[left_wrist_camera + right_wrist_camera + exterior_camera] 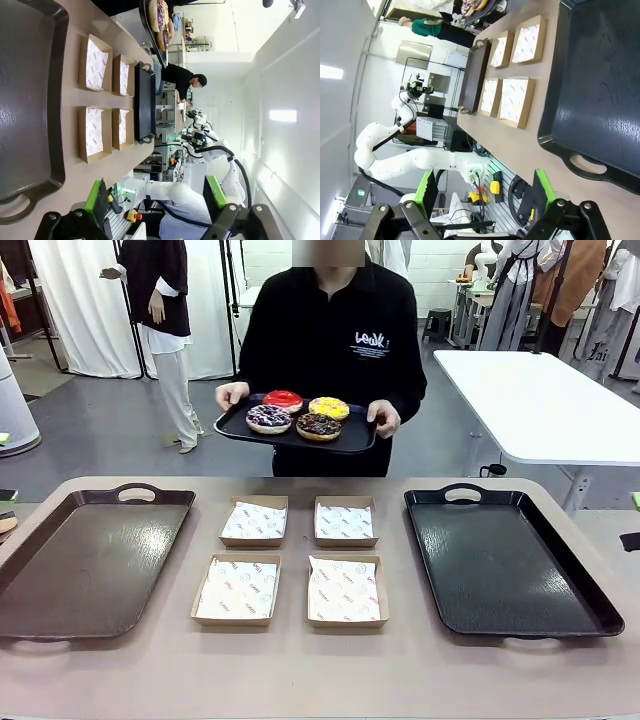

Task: Individually package the donuts and arrange them on the tray.
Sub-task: Pick up one Paper togo box.

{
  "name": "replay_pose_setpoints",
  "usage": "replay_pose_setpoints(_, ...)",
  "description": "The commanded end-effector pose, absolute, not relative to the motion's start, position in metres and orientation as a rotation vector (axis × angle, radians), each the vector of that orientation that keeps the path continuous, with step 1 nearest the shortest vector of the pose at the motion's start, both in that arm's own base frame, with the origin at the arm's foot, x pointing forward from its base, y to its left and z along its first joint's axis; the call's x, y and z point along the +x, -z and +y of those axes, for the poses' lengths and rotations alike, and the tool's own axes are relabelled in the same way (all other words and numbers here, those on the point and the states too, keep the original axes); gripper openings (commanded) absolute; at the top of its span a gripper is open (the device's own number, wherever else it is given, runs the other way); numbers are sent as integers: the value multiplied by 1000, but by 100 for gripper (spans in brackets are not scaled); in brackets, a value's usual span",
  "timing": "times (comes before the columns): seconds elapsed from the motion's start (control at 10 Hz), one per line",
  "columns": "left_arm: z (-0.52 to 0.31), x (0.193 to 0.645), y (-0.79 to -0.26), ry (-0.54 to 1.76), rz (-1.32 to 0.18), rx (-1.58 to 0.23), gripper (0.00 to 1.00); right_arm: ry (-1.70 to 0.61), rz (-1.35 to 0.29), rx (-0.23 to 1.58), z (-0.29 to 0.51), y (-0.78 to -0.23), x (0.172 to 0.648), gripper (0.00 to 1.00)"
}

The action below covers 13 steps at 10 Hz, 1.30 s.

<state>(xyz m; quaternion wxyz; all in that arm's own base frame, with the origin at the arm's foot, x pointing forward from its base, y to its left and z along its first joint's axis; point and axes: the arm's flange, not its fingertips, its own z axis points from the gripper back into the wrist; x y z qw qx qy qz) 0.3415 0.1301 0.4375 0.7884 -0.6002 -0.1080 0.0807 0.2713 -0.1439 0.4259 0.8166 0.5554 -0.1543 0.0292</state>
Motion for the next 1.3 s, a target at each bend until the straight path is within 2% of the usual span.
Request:
replay_pose_setpoints(0.0,130,341,-439,-174,-243,-1306,100,-62,-345,1204,-144,-426,271,100)
replay_pose_setpoints(1.2,130,341,-439,-174,-243,-1306,100,-62,-345,1204,-144,-426,271,100)
